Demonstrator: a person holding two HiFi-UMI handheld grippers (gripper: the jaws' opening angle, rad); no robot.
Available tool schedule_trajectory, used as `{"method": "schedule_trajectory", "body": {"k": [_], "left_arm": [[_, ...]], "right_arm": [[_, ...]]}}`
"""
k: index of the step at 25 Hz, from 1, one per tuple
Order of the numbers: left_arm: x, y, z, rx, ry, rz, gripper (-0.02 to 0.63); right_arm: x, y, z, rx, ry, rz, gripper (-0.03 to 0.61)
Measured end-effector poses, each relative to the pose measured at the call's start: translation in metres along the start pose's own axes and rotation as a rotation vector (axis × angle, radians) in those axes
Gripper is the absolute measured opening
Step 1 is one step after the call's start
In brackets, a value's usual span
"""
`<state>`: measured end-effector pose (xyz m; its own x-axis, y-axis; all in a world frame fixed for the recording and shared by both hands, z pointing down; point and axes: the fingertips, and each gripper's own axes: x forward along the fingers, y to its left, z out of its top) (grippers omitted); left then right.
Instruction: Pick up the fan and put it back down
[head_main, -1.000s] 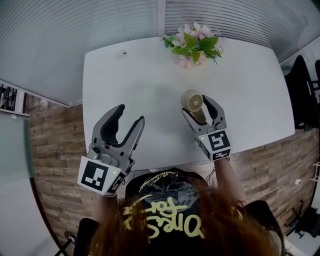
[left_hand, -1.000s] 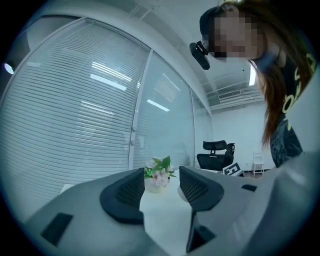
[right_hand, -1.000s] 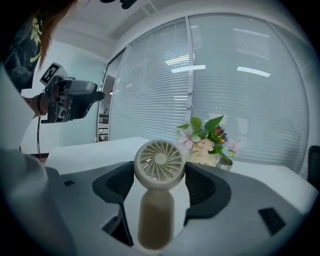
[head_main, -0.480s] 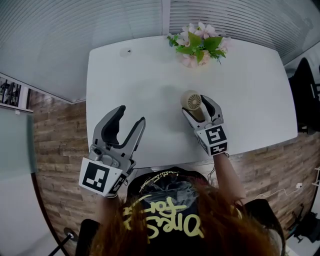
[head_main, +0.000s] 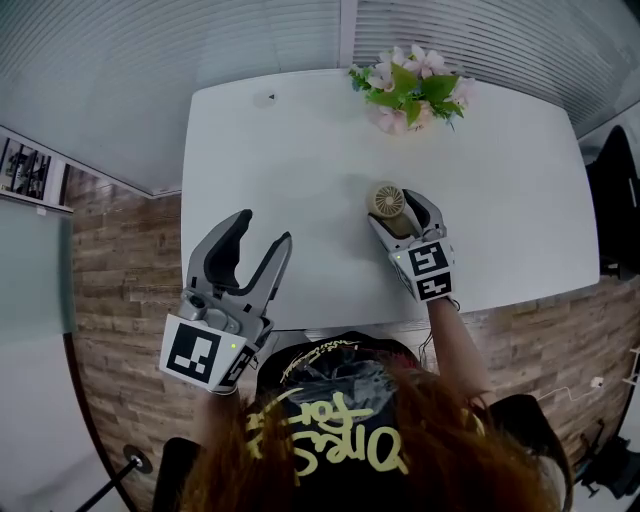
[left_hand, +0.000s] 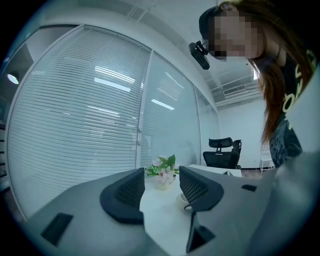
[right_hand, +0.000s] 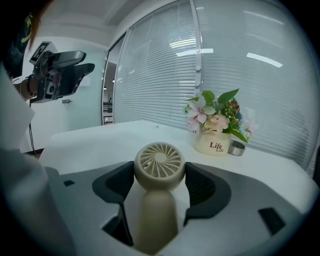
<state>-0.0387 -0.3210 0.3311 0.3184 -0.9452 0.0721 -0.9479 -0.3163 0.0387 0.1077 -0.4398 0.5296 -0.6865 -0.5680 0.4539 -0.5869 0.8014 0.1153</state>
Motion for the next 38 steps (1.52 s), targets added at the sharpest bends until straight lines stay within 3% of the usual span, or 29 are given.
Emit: {"method": "schedule_trajectory", "body": {"k": [17, 38], "left_arm": [[-0.012, 0.011, 0.001, -0.004, 0.001, 0.049, 0.207], [-0.016, 0.019, 0.002, -0.007, -0.006, -0.003, 0.206]], "right_arm": [[0.013, 0.0, -0.013, 0.03, 0.089, 0.036, 0.325], [0.013, 0.004, -0.007, 0.073, 0.08, 0.034, 0.327]]}}
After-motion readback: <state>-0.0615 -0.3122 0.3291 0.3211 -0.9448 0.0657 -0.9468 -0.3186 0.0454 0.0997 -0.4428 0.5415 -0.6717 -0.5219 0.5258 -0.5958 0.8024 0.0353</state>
